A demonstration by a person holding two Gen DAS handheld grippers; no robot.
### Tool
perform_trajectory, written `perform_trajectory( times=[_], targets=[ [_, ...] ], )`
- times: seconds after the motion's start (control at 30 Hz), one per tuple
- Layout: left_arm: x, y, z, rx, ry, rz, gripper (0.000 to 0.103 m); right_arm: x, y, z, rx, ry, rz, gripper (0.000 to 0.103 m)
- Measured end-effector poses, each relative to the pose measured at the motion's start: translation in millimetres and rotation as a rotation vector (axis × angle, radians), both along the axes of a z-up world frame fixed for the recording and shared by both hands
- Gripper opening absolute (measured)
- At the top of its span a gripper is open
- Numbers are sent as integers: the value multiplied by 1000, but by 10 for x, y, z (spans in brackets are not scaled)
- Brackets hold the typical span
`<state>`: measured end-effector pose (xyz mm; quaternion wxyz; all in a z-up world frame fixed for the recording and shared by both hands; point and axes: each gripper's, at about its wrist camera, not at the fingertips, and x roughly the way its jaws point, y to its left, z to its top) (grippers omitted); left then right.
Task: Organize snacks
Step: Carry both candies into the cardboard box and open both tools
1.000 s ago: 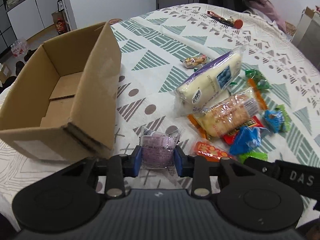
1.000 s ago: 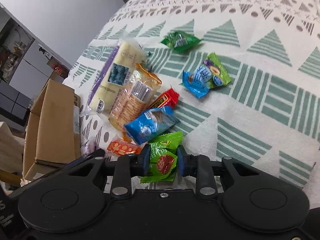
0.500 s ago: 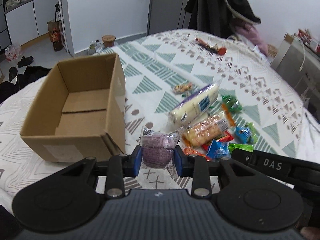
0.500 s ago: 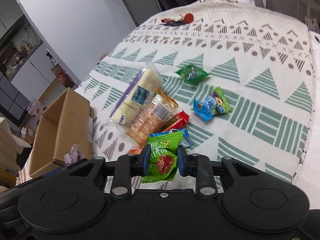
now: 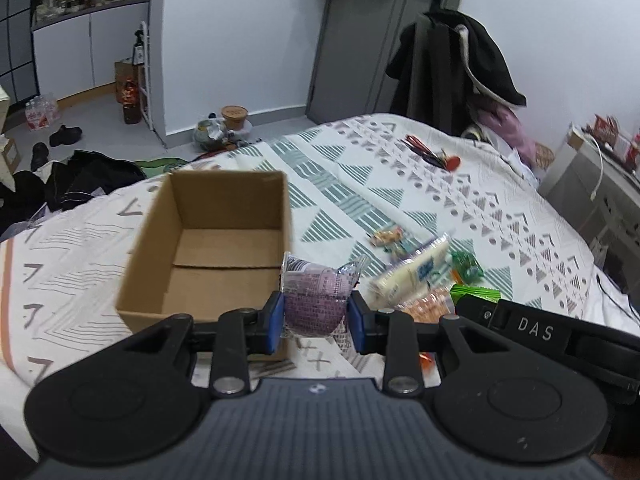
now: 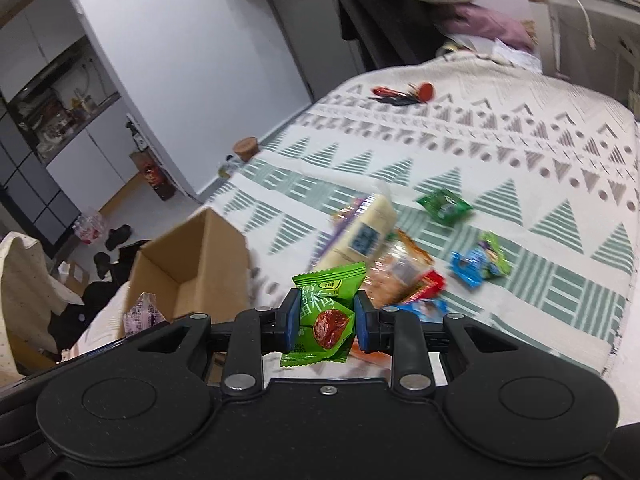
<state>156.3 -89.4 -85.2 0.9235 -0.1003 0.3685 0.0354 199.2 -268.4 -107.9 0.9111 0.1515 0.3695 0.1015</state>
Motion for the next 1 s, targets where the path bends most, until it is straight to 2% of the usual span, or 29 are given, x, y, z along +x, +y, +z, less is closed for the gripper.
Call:
perform_trajectory(
  times=[0.4, 0.83, 1.0],
  targets=[
    [-14, 526, 156, -24, -38, 41, 33, 61, 525, 204, 11, -50, 45, 27],
    [126, 1008, 125, -80, -35, 85, 33, 215, 1032, 267, -8, -65, 90, 27],
    [205, 1142, 79, -89, -21, 87, 33, 265, 1176, 247, 22, -59, 94, 27]
  ],
)
